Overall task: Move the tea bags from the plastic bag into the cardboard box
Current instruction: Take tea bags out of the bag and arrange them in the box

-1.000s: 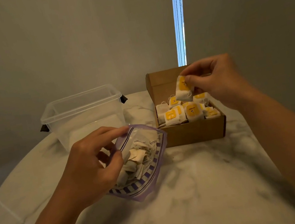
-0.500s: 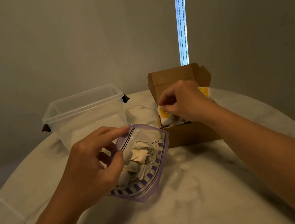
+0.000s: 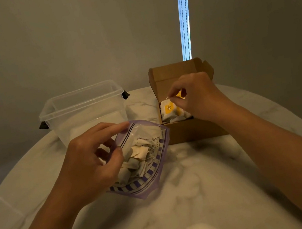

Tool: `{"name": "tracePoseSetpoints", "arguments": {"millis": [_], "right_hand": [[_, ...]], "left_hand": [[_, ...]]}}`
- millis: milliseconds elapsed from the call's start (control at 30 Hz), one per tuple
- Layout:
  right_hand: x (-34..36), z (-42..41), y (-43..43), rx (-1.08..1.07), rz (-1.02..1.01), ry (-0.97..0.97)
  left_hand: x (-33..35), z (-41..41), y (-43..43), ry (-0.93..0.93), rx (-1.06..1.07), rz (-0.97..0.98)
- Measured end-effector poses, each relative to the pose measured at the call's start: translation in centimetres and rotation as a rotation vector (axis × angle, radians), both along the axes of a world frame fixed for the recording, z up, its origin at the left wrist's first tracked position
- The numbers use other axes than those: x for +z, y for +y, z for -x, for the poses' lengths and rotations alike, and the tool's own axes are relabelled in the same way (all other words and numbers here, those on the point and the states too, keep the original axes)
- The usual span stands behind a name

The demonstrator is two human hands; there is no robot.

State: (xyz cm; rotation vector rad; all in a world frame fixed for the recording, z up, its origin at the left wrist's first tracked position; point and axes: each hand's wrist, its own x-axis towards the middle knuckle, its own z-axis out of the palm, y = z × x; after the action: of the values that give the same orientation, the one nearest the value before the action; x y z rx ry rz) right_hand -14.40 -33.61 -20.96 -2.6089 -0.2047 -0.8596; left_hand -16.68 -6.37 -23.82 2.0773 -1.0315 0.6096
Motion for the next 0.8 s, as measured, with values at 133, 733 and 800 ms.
{"name": "tracePoseSetpoints", "arguments": {"millis": [133,733,800], "right_hand": [[0.5,4.1,1.2,0.177,-0.173,0.035],[-3.7,6.4,11.6,0.372,0.291,0.272],[-4.1,6.2,12.5,0.376,0.283,0.262]], "left_hand": [[0.1,0.0,0.1,-0.005,0.011,-0.009],[0.5,0.2,0.2,-0.062,-0.012,-0.009],[0.6,0.3,0.2,-0.056,-0.007,0.005]]}}
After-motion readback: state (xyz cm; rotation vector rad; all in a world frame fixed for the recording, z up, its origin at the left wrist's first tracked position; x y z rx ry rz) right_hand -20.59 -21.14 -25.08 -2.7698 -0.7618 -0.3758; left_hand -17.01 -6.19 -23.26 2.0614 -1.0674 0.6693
